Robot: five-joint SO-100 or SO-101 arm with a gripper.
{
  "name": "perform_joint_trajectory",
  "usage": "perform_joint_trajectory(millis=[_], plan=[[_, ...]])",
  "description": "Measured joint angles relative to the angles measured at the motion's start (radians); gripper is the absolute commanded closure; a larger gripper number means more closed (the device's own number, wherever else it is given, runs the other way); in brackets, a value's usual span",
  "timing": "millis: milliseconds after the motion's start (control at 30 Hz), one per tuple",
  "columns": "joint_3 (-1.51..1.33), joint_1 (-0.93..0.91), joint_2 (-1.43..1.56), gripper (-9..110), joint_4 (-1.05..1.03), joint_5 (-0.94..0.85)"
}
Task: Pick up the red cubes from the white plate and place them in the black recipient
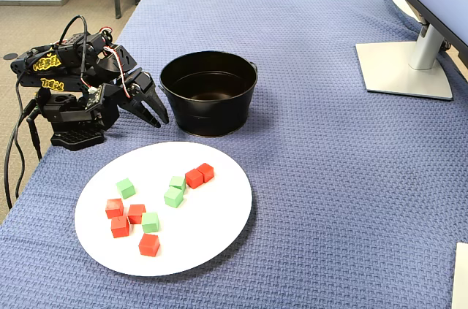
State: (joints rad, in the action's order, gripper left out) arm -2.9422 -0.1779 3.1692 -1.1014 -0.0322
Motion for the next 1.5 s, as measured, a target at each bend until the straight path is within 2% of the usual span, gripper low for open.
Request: perform_joint_trajectory(millis=[100, 200, 267, 533, 800, 1000, 1233, 1367, 1500], plan=[[0.015, -0.038, -0.048, 99, 0.025, -0.044], [0.037, -0.130, -0.193, 99, 0.135, -0.218], [0.037, -0.144, -0.219, 100, 0.152, -0.273], [0.063, -0.144, -0.245, 101, 0.153, -0.302], [0.176, -0.144, -0.255, 92, 0.054, -0.364], [0.270, -0.164, -0.279, 88, -0.155, -0.649], [0.370, -0.255, -0.390, 83, -0.244, -1.019], [0.420, -0.354, -0.506, 82, -0.204, -1.192], [0.422, -0.449, -0.635, 81, -0.064, -1.224]])
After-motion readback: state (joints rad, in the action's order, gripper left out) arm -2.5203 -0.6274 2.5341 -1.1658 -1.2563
